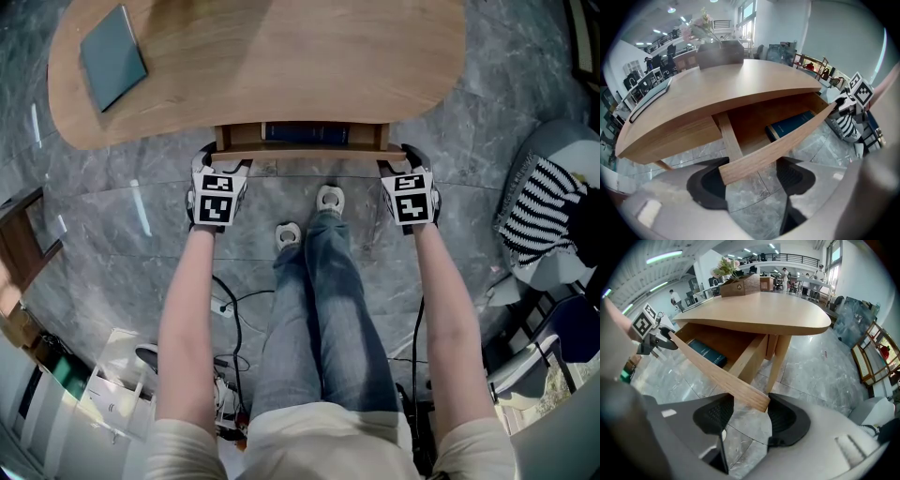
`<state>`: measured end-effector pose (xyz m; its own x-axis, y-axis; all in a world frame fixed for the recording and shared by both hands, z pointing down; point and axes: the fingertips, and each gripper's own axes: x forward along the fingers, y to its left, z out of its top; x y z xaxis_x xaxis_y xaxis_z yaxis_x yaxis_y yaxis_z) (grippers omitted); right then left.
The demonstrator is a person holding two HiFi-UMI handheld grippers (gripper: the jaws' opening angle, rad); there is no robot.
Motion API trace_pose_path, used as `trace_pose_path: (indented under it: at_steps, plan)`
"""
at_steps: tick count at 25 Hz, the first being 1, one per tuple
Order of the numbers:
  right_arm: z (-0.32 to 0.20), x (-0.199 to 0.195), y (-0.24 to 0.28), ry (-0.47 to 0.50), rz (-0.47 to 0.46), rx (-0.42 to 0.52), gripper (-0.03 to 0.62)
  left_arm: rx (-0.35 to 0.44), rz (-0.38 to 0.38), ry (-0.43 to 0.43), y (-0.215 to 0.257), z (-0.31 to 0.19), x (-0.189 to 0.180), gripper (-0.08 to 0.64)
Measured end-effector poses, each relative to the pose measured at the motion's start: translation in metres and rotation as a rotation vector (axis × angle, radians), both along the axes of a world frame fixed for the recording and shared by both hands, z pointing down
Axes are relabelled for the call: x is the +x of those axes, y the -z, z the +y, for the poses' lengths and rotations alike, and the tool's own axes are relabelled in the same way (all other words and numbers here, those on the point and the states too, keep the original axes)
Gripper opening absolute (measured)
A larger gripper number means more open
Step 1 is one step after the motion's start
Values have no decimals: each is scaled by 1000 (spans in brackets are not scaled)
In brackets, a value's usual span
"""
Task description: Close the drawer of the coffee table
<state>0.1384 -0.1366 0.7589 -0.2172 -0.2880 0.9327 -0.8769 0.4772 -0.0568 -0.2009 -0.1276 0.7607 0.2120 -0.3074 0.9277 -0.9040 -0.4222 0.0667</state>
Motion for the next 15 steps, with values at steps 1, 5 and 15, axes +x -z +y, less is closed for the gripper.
trace_pose_path:
  at_steps: [1, 5, 15]
  plan:
    - [-3, 0, 0, 0, 1, 1, 228, 0, 0, 1, 0, -3, 0, 316]
    - [-15, 1, 0, 3, 1, 9, 227, 3, 0, 12, 1, -15, -1, 316]
    - [-37, -1, 0, 1, 1, 22, 229, 31, 4, 86, 3, -39, -2, 319]
